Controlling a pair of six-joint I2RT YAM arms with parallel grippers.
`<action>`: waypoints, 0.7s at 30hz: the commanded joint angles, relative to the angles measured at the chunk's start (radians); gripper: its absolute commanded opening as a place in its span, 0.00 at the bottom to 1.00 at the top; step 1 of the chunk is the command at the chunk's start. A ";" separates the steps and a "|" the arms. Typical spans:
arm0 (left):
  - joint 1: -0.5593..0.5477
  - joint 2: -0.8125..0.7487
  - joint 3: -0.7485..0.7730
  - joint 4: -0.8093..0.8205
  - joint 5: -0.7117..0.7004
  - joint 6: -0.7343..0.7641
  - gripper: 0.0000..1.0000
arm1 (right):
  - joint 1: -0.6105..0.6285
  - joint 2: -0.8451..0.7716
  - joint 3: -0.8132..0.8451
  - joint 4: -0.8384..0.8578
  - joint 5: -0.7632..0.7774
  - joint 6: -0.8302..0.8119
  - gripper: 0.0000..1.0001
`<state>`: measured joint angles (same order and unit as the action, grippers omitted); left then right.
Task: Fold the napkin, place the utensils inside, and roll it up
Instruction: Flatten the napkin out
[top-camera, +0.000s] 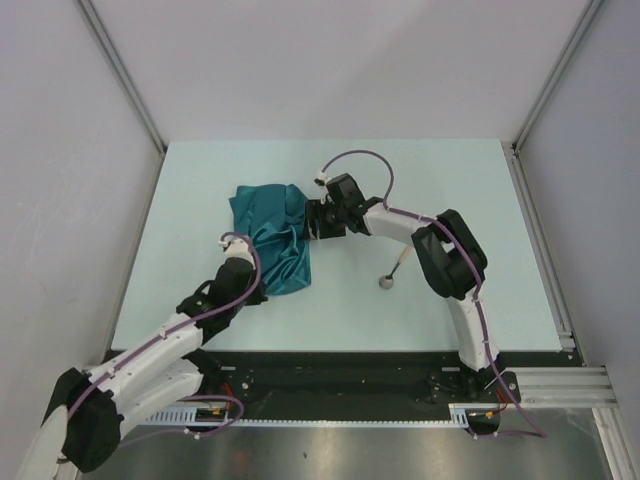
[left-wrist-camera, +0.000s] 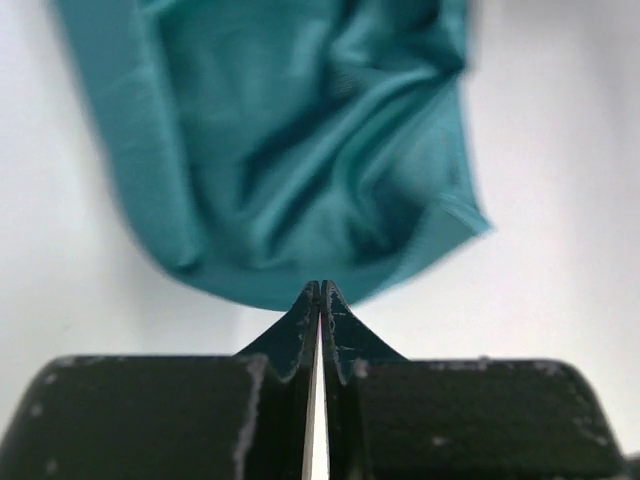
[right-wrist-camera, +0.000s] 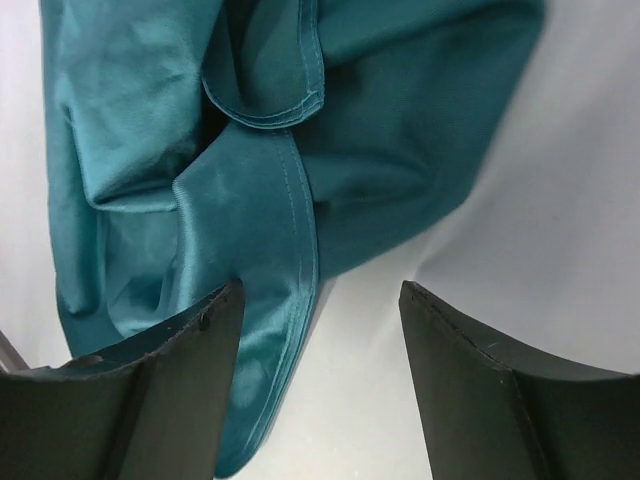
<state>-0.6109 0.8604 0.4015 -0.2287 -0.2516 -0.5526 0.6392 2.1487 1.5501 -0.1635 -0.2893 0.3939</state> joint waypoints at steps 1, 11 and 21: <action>0.140 -0.023 -0.024 -0.029 0.041 -0.001 0.17 | 0.008 0.059 0.076 0.042 -0.088 0.040 0.69; 0.376 0.089 -0.035 0.126 0.120 0.017 0.78 | 0.011 0.125 0.076 0.125 -0.183 0.103 0.54; 0.425 0.294 0.029 0.215 0.187 0.039 0.26 | -0.010 -0.008 -0.146 0.235 -0.196 0.158 0.00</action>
<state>-0.2077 1.0981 0.3798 -0.0818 -0.0982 -0.5377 0.6361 2.2574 1.5272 0.0036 -0.4835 0.5251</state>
